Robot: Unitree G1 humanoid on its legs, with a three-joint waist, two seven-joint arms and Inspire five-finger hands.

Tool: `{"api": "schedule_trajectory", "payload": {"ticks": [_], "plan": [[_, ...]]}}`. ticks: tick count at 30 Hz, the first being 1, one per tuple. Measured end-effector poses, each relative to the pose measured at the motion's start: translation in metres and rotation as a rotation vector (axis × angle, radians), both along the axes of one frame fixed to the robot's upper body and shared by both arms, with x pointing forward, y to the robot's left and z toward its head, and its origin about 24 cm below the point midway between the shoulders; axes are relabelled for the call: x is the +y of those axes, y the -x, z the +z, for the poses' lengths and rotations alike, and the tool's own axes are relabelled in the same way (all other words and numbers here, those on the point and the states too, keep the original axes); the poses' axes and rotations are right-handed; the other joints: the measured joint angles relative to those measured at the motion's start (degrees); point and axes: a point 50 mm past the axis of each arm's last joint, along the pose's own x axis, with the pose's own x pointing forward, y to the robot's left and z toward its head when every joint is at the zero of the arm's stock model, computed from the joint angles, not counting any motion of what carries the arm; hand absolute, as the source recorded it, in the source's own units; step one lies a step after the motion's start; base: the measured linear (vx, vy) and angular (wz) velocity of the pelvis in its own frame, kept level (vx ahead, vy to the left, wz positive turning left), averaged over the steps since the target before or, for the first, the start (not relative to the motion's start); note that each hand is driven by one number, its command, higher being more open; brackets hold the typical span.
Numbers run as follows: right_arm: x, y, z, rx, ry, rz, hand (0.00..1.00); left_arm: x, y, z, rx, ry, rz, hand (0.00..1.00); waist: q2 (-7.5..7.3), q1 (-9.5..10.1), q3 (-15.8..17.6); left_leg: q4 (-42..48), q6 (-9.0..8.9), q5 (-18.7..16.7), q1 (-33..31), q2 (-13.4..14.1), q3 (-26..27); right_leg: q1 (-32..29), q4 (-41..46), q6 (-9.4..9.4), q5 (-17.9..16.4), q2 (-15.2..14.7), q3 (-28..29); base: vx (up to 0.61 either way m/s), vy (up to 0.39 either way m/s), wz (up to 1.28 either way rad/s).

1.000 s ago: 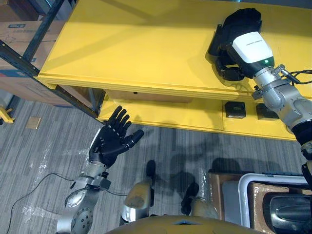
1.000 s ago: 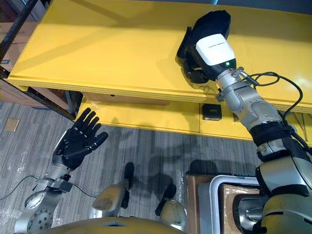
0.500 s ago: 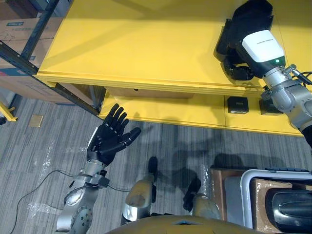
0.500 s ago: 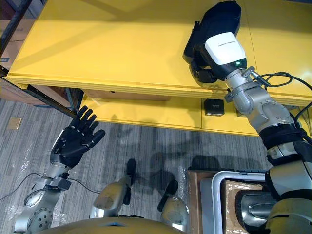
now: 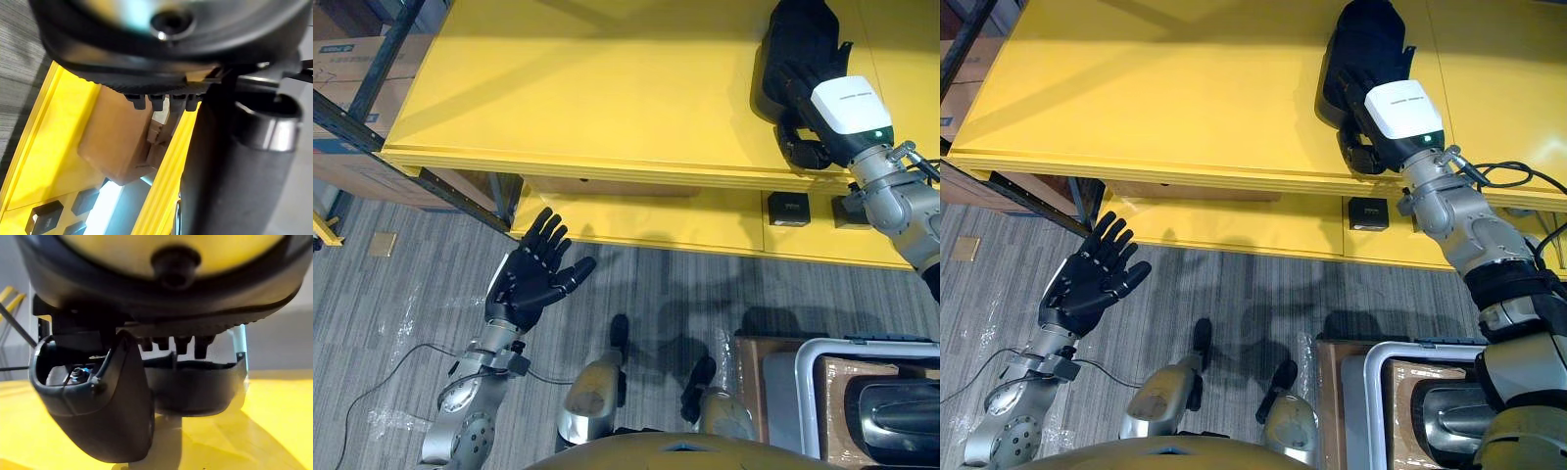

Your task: Walk over and take three plastic housings, then place them on the shelf

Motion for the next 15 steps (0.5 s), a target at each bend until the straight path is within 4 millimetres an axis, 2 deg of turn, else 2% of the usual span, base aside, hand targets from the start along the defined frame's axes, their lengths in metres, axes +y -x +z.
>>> {"api": "schedule_trajectory", "payload": {"ticks": [7,10,11,12,13,15], "plan": [[-0.005,0.012,0.002,-0.125,-0.032,-0.001,1.00,0.000,0.001,-0.001,0.003,0.004,0.001,1.00,-0.10,0.01,-0.07,-0.03,0.01,0.07,0.59,-0.12,0.01,0.66,-0.26,0.02,0.02,-0.04,-0.16,0.00,0.000,0.00],[-0.002,0.024,0.017,-0.273,-0.076,0.041,1.00,-0.002,0.004,-0.001,0.002,0.019,0.010,1.00,-0.17,-0.73,-0.16,-0.06,-0.02,0.05,1.49,-0.25,0.06,1.88,-0.81,0.18,0.12,-0.07,-0.22,0.00,0.000,0.00],[0.004,0.031,0.030,-0.398,-0.113,0.093,1.00,-0.004,0.005,-0.001,-0.003,0.043,0.025,1.00,-0.15,-1.06,-0.19,-0.10,-0.09,-0.03,1.93,-0.23,0.19,2.42,-1.25,0.32,0.24,0.03,-0.16,0.00,0.000,0.00],[0.008,0.034,0.035,-0.445,-0.130,0.118,1.00,-0.004,0.006,-0.001,-0.005,0.050,0.028,1.00,-0.15,-1.30,-0.21,-0.11,-0.11,-0.06,2.17,-0.22,0.23,2.66,-1.30,0.32,0.24,0.04,-0.14,0.01,-0.022,-0.06],[0.020,0.041,0.046,-0.558,-0.191,0.198,1.00,-0.008,0.006,0.001,-0.006,0.068,0.022,1.00,-0.32,-1.85,-1.72,-0.14,-0.22,-0.20,2.19,-0.12,0.39,2.86,-1.98,0.51,0.43,0.21,-0.09,0.03,-0.031,-0.08],[0.038,0.050,0.046,-0.622,-0.292,0.311,1.00,-0.011,0.008,0.000,0.001,0.077,0.016,1.00,-0.84,-2.04,-4.74,-0.12,-0.28,-0.42,2.34,-0.04,0.85,3.07,-2.51,0.60,0.51,0.34,0.08,0.06,-0.033,-0.09]]}}
